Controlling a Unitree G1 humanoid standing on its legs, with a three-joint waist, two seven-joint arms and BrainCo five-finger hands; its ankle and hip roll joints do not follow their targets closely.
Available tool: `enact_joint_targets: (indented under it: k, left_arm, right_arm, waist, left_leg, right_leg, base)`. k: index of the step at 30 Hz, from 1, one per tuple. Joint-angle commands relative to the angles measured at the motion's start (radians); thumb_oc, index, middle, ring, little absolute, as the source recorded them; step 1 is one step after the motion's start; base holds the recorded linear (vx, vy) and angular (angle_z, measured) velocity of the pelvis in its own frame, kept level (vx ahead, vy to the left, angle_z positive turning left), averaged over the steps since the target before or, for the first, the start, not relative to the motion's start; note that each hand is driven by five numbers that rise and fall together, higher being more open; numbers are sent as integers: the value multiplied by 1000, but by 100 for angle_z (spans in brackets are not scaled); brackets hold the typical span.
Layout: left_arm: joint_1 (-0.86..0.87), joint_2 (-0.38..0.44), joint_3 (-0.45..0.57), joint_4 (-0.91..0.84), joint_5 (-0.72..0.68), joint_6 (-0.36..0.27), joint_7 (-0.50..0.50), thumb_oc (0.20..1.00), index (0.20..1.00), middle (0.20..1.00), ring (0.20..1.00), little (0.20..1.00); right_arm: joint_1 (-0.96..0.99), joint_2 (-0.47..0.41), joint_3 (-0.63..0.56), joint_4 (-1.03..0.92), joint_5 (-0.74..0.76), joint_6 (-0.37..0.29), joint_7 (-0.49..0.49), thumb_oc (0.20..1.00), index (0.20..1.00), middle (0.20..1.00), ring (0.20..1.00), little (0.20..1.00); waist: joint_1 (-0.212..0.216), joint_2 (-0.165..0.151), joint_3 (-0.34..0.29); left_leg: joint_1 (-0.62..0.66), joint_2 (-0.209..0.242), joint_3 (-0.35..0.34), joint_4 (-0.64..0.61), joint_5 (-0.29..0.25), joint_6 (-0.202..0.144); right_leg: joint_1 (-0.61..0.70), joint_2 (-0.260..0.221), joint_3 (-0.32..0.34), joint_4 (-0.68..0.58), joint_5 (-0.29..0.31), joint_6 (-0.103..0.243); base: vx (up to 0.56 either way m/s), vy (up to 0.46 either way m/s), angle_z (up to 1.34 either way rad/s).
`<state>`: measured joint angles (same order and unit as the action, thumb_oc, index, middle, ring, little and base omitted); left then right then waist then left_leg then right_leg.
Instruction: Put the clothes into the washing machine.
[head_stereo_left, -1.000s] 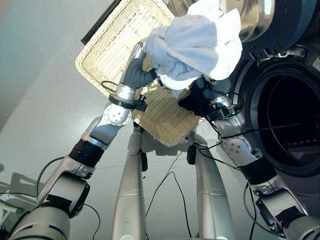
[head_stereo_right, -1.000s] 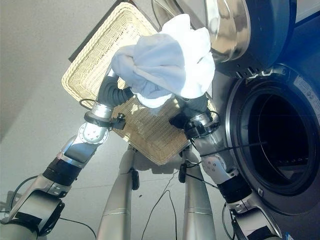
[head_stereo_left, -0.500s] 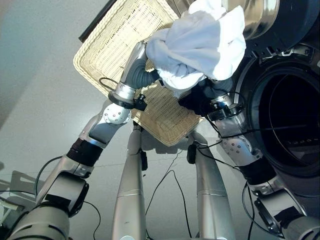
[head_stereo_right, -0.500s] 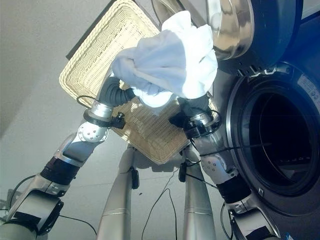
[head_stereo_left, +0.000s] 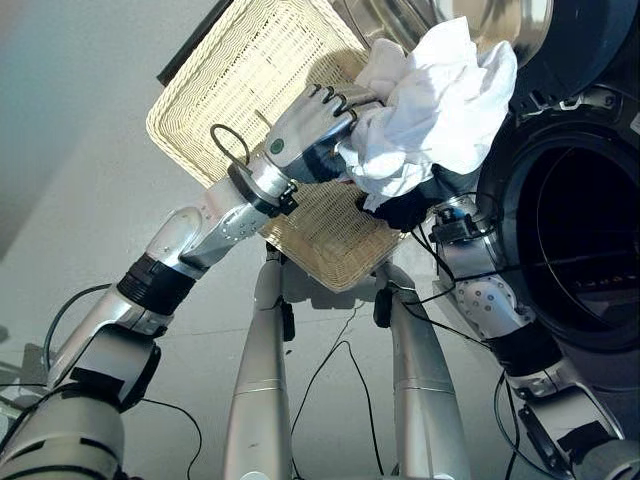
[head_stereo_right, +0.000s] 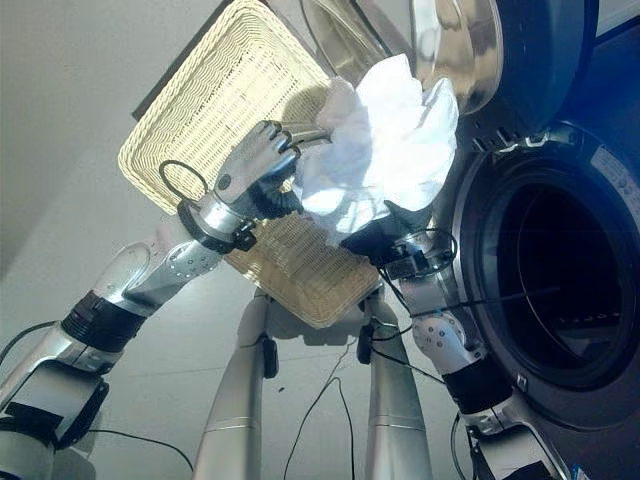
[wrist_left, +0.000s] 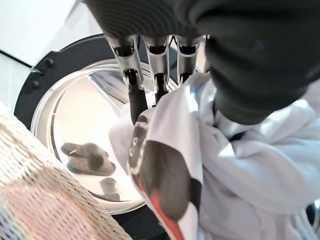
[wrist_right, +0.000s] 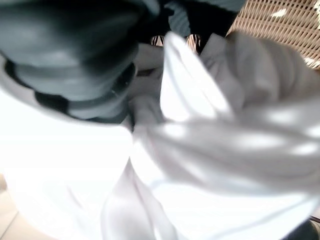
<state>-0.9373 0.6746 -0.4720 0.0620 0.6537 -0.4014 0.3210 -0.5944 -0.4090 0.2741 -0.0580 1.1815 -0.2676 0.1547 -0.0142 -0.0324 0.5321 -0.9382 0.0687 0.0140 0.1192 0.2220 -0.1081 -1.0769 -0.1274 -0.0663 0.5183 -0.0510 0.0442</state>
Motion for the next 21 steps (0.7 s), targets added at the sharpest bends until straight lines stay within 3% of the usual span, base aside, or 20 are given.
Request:
enact_joint_targets:
  k: [1,4,5,6,7,8,9,12,21]
  left_arm:
    - [-16,-8,-24,-10,65,44,-1,200,200,200,200,200]
    - [-14,-4,-23,-2,63,61,23,200,200,200,200,200]
    - [-7,-1,-19,11,32,122,74,200,200,200,200,200]
    - [1,-3,-14,18,21,152,100,313,313,313,313,313]
    - [9,-7,-7,29,13,180,144,564,564,564,564,564]
    - [12,-8,-4,32,11,187,163,661,661,661,661,661]
    - [29,-16,9,39,8,216,211,1000,1000,1000,1000,1000]
    - [41,-34,30,63,-14,251,291,1000,1000,1000,1000,1000]
    - [78,-93,88,138,-122,275,455,1000,1000,1000,1000,1000]
  right_arm:
    - [-76,15,52,-176,8,-59,109,200,200,200,200,200]
    - [-75,18,49,-170,19,-63,115,200,200,200,200,200]
    - [-71,22,50,-167,42,-69,127,200,200,200,200,200]
    - [-70,26,48,-165,43,-74,127,200,200,200,200,200]
    - [-68,33,44,-165,48,-73,127,200,200,200,200,200]
    - [-68,36,43,-164,47,-73,127,200,200,200,200,200]
    - [-68,45,40,-164,41,-78,126,200,200,200,200,200]
    - [-72,64,34,-163,24,-79,125,200,200,200,200,200]
    - [-92,101,17,-141,-2,-87,97,200,200,200,200,200]
  waist:
    - [-42,27,-12]
    - [-41,28,-12]
    - [-40,29,-12]
    - [-37,29,-12]
    - [-36,28,-12]
    - [-35,27,-12]
    - [-31,27,-12]
    - [-27,25,-12]
    - [-21,19,-12]
  left_leg:
    - [-9,-38,29,87,-94,-24]
    - [-8,-38,29,84,-93,-24]
    - [-9,-37,28,80,-91,-25]
    - [-8,-38,25,79,-91,-24]
    - [-8,-39,24,78,-90,-24]
    - [-8,-40,23,78,-90,-24]
    - [-10,-40,19,78,-90,-24]
    - [-7,-40,17,73,-90,-22]
    - [-4,-44,13,71,-90,-23]
  right_leg:
    - [87,36,-59,-278,210,120]
    - [90,36,-59,-282,210,120]
    - [89,36,-59,-284,211,120]
    - [91,35,-60,-285,212,121]
    - [92,35,-60,-287,213,120]
    - [92,35,-60,-287,213,120]
    - [92,35,-61,-286,213,120]
    - [95,34,-64,-286,211,120]
    - [97,33,-69,-289,217,120]
  base:
    - [0,0,0]
    - [0,0,0]
    - [0,0,0]
    - [0,0,0]
    - [0,0,0]
    - [0,0,0]
    - [0,0,0]
    - [-5,-31,0]
    - [0,-7,0]
